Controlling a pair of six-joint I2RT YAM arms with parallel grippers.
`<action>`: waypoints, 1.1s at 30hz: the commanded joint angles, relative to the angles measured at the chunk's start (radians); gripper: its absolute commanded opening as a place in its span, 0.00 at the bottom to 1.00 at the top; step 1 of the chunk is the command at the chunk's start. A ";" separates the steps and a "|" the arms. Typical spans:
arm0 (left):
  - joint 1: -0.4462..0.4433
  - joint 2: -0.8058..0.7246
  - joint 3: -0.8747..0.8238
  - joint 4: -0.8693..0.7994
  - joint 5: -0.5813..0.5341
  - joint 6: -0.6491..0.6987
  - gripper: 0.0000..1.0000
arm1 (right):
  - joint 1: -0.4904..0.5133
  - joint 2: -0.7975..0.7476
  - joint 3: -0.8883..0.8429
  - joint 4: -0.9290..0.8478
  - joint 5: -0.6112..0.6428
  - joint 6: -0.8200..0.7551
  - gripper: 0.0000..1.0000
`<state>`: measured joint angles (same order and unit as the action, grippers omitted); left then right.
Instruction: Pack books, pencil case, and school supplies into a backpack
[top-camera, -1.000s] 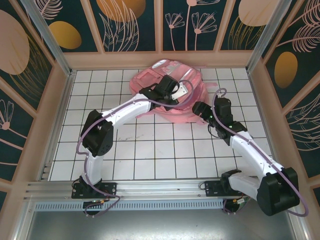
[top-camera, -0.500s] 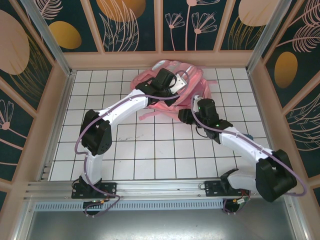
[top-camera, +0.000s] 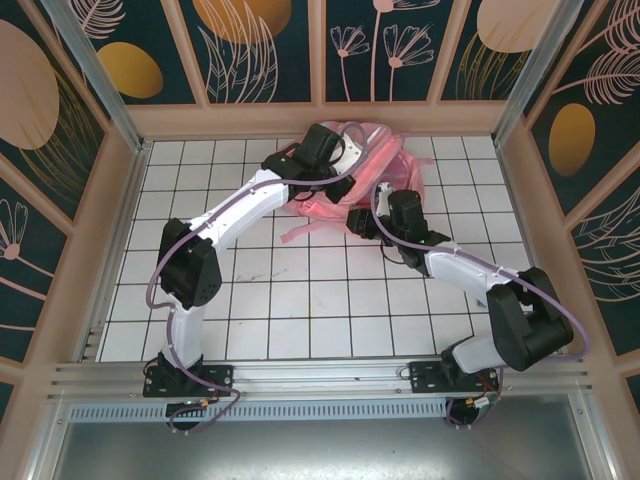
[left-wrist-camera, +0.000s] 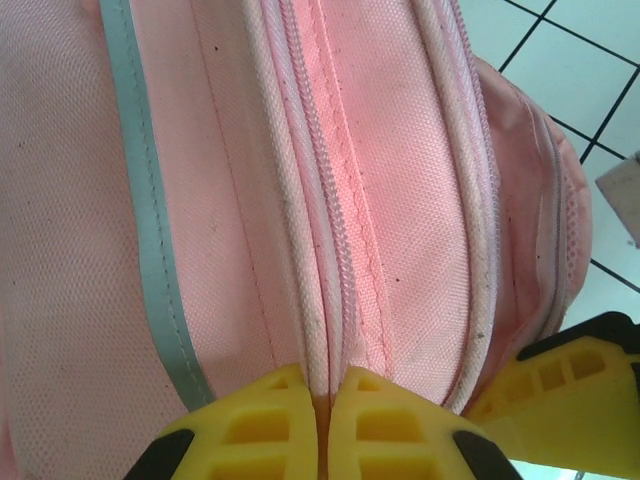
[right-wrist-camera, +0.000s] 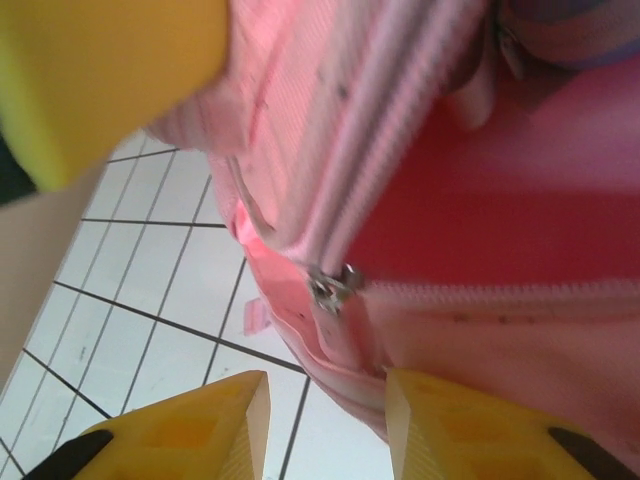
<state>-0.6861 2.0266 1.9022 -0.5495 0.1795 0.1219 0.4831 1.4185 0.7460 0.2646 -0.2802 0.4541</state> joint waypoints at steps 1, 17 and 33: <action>-0.010 -0.027 0.083 0.068 0.074 -0.036 0.00 | -0.015 -0.013 0.027 0.095 -0.056 -0.006 0.36; -0.006 -0.017 0.105 0.076 0.099 -0.074 0.00 | 0.024 0.066 0.056 -0.021 0.175 -0.068 0.39; -0.005 -0.005 0.092 0.077 0.066 -0.079 0.00 | 0.089 0.010 0.059 -0.070 0.457 -0.068 0.13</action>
<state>-0.6861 2.0434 1.9324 -0.5682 0.2108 0.0700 0.5797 1.4818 0.8162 0.2157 0.0700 0.3908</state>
